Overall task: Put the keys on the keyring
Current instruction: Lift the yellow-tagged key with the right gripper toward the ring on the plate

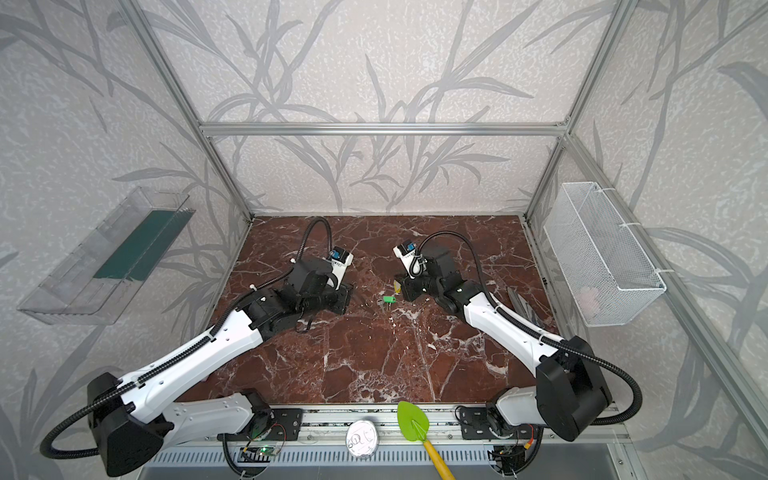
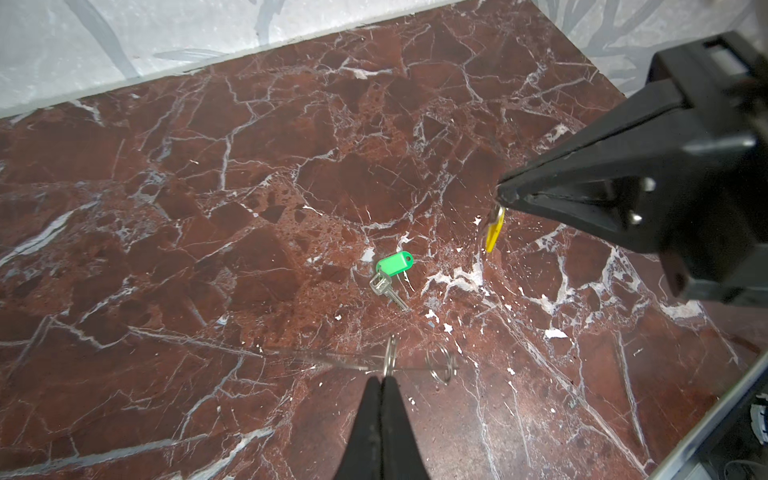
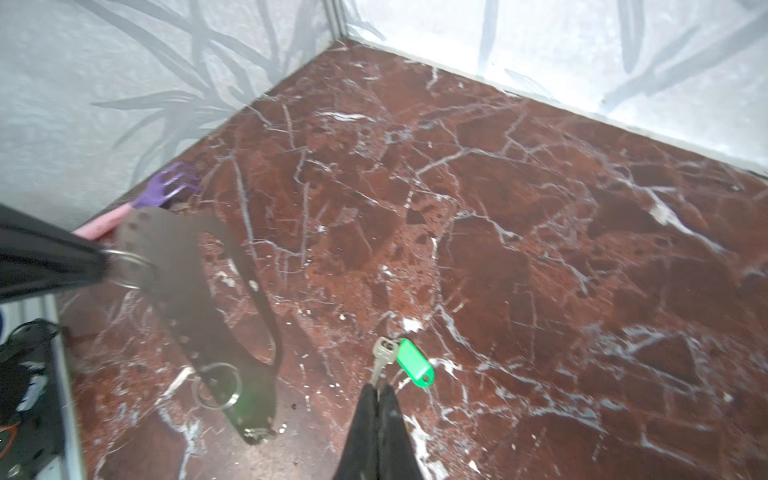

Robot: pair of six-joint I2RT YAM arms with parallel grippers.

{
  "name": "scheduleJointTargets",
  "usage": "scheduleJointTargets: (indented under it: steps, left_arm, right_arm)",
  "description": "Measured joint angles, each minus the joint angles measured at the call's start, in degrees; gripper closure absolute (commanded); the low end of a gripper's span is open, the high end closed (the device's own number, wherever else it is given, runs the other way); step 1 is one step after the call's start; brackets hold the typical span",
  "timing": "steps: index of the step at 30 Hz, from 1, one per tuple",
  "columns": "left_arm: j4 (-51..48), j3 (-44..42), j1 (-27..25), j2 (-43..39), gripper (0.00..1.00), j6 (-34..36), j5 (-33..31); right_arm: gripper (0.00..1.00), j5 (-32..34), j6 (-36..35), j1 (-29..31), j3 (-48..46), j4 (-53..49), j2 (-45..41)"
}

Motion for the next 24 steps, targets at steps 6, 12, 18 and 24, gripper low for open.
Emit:
scheduleJointTargets:
  steps: [6,12,18,24]
  left_arm:
    - [0.28,0.55,-1.79,2.14,1.0,0.11,0.24]
    - [1.81,0.96,-3.1,2.99,1.0,0.04,0.17]
    - [3.17,0.98,-3.5,3.1,1.0,-0.07,-0.11]
    - [4.17,0.98,-3.61,3.56,1.0,-0.09,-0.28]
  right_arm:
    - [1.0,-3.87,-0.07,3.04,-0.04,0.59,-0.24]
    - [1.0,-6.49,0.0,3.82,-0.07,2.08,-0.24]
    - [1.0,-8.81,0.5,3.82,-1.16,4.55,-0.26]
    - [1.0,-10.38,1.53,3.82,-2.32,6.03,-0.42]
